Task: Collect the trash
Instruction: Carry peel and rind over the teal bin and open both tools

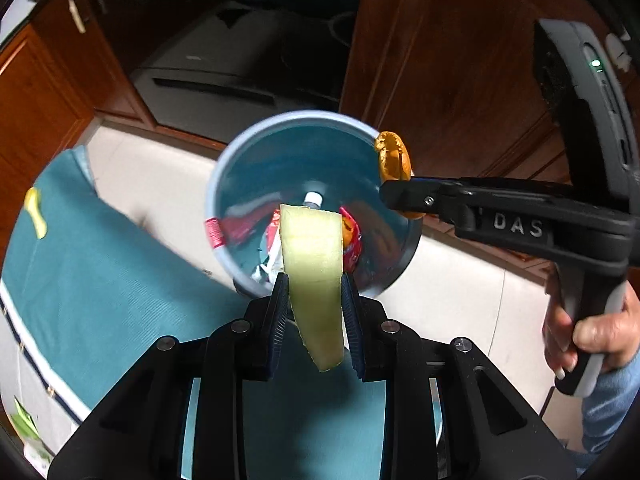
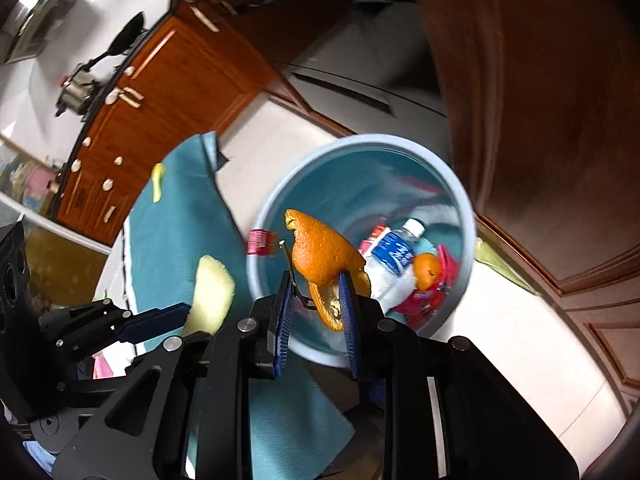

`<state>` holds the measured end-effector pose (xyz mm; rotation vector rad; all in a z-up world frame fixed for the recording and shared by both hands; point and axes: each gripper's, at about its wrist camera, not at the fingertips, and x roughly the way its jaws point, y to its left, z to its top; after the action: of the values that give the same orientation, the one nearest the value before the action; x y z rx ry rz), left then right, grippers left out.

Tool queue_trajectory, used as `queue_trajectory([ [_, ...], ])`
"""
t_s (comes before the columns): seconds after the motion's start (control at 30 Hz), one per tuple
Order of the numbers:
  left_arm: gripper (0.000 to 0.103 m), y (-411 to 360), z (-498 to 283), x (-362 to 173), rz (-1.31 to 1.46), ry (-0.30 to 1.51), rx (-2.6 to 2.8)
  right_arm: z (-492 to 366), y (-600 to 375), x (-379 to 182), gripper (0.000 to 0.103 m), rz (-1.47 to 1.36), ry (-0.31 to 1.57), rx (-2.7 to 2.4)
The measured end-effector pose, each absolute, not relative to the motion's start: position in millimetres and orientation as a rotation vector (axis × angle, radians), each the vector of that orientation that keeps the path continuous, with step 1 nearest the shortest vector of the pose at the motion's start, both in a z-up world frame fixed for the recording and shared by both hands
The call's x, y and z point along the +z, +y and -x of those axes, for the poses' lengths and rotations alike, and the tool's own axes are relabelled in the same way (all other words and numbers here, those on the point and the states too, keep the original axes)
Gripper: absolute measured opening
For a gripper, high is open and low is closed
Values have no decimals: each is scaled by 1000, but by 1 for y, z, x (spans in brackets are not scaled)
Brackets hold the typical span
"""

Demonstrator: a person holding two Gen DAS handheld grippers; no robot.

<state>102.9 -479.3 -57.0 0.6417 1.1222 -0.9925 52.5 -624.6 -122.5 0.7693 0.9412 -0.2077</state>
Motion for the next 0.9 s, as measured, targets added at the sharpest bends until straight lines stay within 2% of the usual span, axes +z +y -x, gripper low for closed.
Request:
queue_trajectory([
  [0.13, 28, -496, -106, -81, -679, 1160, -974, -50, -634, -144, 22, -806, 981, -229],
  [0.2, 29, -500, -110, -89, -682, 1184, -963, -48, -635, -150, 26, -814, 988, -238],
  [0.23, 34, -502, -115, -92, -681, 1193, -960, -48, -636, -151, 32, -828, 992, -236],
  [0.27, 50, -503, -118, -93, -682, 1198, -957, -47, -636, -152, 55, -846, 991, -232],
  [0.3, 59, -503, -119, -92, -684, 1193, -951, -46, -638, -152, 78, -866, 983, -236],
  [0.33, 66, -504, -117, -88, -689, 1164, -937, -44, -639, -151, 80, -875, 966, -244],
  [0.43, 73, -500, -116, -83, -701, 1142, -912, -46, -636, -146, 81, -884, 966, -254],
  [0.53, 74, -495, -117, -80, -696, 1148, -897, -45, -632, -144, 87, -904, 964, -262],
  [0.9, 83, -467, -107, -59, -655, 1113, -883, -45, -603, -122, 88, -841, 997, -234],
])
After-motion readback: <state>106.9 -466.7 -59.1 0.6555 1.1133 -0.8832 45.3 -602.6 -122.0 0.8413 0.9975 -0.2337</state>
